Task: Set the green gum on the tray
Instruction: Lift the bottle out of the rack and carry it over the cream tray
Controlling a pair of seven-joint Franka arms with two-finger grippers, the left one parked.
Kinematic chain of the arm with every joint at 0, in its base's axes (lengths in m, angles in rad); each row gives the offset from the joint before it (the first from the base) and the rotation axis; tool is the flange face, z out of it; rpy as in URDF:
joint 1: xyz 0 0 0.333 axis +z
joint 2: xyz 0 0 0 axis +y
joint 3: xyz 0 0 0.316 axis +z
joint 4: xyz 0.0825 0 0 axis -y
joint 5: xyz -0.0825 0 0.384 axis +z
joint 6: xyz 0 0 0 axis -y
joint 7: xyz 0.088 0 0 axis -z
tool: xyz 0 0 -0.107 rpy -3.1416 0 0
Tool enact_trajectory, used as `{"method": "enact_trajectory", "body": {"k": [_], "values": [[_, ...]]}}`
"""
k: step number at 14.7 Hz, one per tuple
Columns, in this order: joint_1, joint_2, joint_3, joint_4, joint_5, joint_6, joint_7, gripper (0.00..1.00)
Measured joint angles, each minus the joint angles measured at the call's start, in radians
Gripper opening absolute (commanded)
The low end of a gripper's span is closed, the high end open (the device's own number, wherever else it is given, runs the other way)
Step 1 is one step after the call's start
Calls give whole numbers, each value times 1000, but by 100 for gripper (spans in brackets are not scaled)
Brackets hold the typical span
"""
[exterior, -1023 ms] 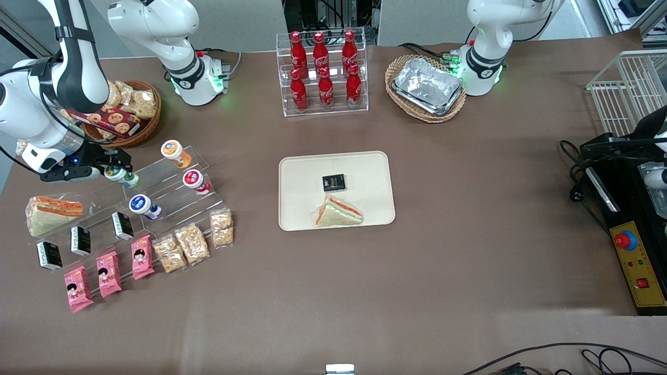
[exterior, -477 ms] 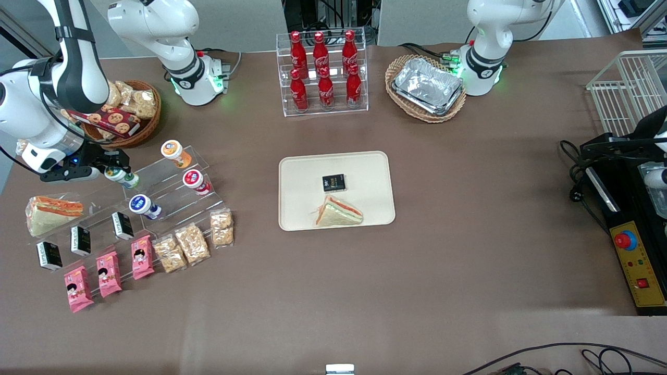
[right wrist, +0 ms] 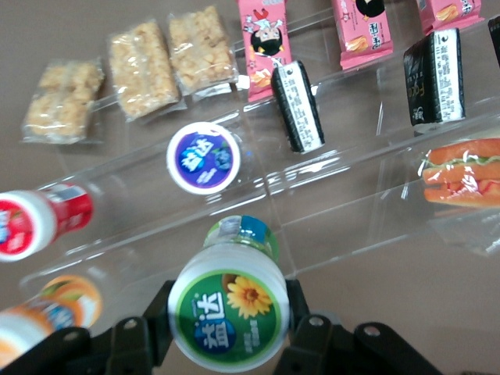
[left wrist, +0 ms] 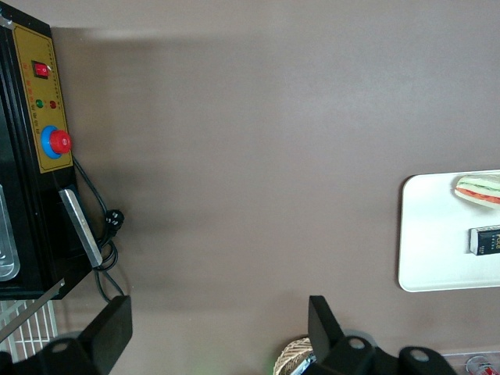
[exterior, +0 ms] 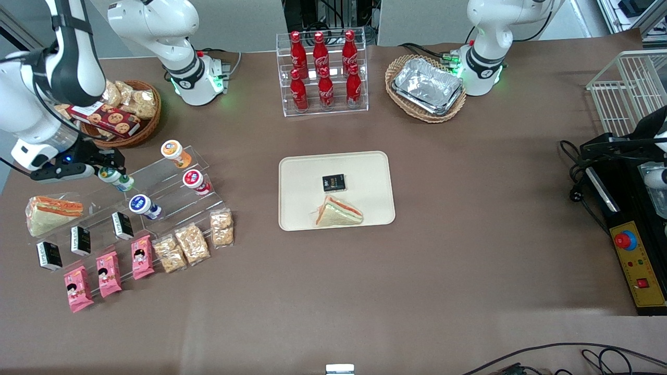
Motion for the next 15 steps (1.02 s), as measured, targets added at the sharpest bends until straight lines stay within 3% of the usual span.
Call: {"method": "enact_trajectory", "body": {"k": [4,6,9,15], "values": [[17,-32,128,228,2,-317,152,0],[27,-32,219,317,11,-381,255,0],[32,-5,374,378,73,-390,452,0],[49,189,635,410,87,-250,799,0]]}}
